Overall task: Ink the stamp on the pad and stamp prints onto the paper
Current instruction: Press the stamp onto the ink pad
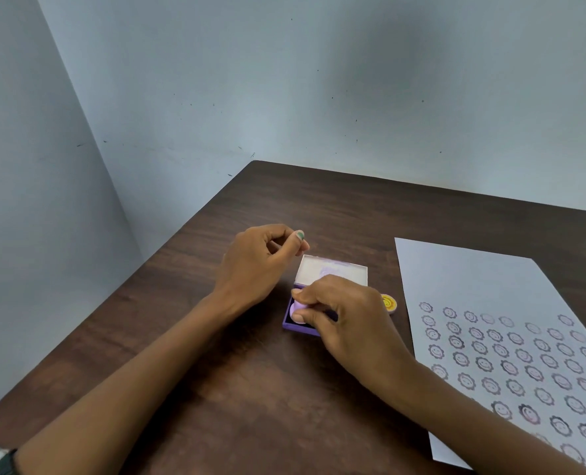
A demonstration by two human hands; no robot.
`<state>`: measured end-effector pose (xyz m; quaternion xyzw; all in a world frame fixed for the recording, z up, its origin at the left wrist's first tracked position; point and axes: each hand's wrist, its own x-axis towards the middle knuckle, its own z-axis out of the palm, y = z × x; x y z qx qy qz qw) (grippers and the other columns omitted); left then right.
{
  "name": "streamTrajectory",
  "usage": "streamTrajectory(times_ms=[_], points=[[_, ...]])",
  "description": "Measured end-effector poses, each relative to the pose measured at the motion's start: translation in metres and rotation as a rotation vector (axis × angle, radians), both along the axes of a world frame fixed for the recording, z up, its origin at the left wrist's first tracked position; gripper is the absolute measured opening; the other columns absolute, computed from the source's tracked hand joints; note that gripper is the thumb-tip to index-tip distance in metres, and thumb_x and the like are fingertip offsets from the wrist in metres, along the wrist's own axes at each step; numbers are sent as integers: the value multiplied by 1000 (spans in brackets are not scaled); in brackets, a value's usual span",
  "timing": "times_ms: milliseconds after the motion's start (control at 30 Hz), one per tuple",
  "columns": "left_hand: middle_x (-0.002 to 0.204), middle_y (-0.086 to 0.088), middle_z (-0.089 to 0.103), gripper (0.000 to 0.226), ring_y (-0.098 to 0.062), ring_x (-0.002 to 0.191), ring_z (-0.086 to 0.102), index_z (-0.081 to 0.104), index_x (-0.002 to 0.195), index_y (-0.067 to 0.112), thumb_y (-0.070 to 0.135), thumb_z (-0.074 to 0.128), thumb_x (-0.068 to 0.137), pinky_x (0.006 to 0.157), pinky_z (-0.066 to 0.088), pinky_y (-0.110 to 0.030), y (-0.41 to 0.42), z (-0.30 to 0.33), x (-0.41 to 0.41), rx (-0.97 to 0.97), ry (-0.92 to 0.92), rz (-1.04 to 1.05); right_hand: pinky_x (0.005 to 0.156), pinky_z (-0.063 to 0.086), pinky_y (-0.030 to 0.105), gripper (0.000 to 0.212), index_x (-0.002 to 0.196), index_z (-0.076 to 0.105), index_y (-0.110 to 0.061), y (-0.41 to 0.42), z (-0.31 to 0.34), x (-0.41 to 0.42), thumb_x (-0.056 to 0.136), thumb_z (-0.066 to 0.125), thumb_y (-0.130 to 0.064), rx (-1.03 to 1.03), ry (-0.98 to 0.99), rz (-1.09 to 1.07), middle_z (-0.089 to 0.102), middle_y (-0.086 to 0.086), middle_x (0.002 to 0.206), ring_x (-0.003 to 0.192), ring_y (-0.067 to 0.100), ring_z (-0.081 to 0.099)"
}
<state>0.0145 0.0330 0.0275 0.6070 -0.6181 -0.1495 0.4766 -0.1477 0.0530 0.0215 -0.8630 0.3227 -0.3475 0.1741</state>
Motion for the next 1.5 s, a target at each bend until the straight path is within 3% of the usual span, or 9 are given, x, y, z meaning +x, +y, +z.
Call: streamTrajectory(times_ms=[267, 433, 600, 733, 867, 1033, 1200, 1333, 1500], points=[[75, 15, 70, 24, -8, 68, 65, 69, 74, 33, 35, 53, 93, 70, 56, -45, 1, 1, -2, 8, -2, -6, 77, 49, 10, 17, 87, 73, -13, -6, -6, -2, 71, 76, -7, 99, -170, -34, 75, 2, 89, 87, 2, 63], [76, 14, 71, 24, -9, 68, 65, 69, 75, 32, 35, 53, 93, 69, 56, -45, 1, 2, -2, 9, -7, -6, 76, 51, 22, 14, 92, 70, -10, 2, -5, -1, 78, 70, -8, -95, 35, 54, 74, 6, 91, 82, 12, 66], [75, 15, 71, 24, -7, 68, 66, 69, 74, 33, 36, 53, 92, 70, 56, -45, 1, 1, -3, 8, 5, -13, 77, 46, 9, 17, 91, 72, -11, -3, -1, -2, 74, 74, -9, 13, -52, -16, 75, 5, 90, 82, 6, 63], [75, 14, 71, 24, -8, 68, 66, 69, 75, 31, 37, 53, 92, 70, 56, -47, 0, 1, -2, 0, 16, -13, 75, 54, 25, 13, 91, 70, -9, 3, -4, -2, 78, 69, -8, -92, 48, 64, 74, 7, 91, 82, 12, 66], [75, 13, 72, 26, -10, 68, 66, 70, 74, 32, 40, 51, 90, 70, 56, -47, 1, 1, -2, 5, 21, -13, 77, 45, 7, 17, 89, 72, -10, -2, -1, -2, 73, 75, -7, 32, -93, -21, 75, 6, 88, 86, 1, 58], [75, 12, 72, 26, -11, 68, 67, 71, 74, 29, 40, 52, 89, 70, 56, -46, 0, 1, -2, 6, 33, -4, 72, 54, 32, 8, 87, 69, -7, 9, -6, 0, 83, 62, -8, -187, 51, 71, 72, 9, 86, 79, 20, 66], [75, 12, 72, 25, -8, 68, 66, 71, 75, 29, 37, 53, 91, 70, 56, -46, 1, 1, -2, 3, 21, -13, 78, 46, 11, 15, 88, 72, -11, 0, -4, 0, 74, 73, -4, 18, -124, -30, 74, 5, 89, 87, 4, 60], [75, 12, 72, 26, -9, 68, 66, 71, 75, 29, 39, 52, 90, 71, 56, -46, 1, 2, -3, 8, 37, -13, 73, 54, 29, 7, 87, 69, -7, 7, -8, 0, 83, 64, -8, -173, 47, 65, 73, 9, 87, 79, 16, 65], [76, 12, 72, 25, -5, 68, 65, 71, 77, 29, 35, 53, 92, 71, 56, -44, 1, 1, -3, 5, 18, -18, 77, 49, 13, 13, 90, 71, -10, 0, -3, -2, 77, 70, -7, -35, -68, 0, 74, 7, 91, 85, 3, 61]])
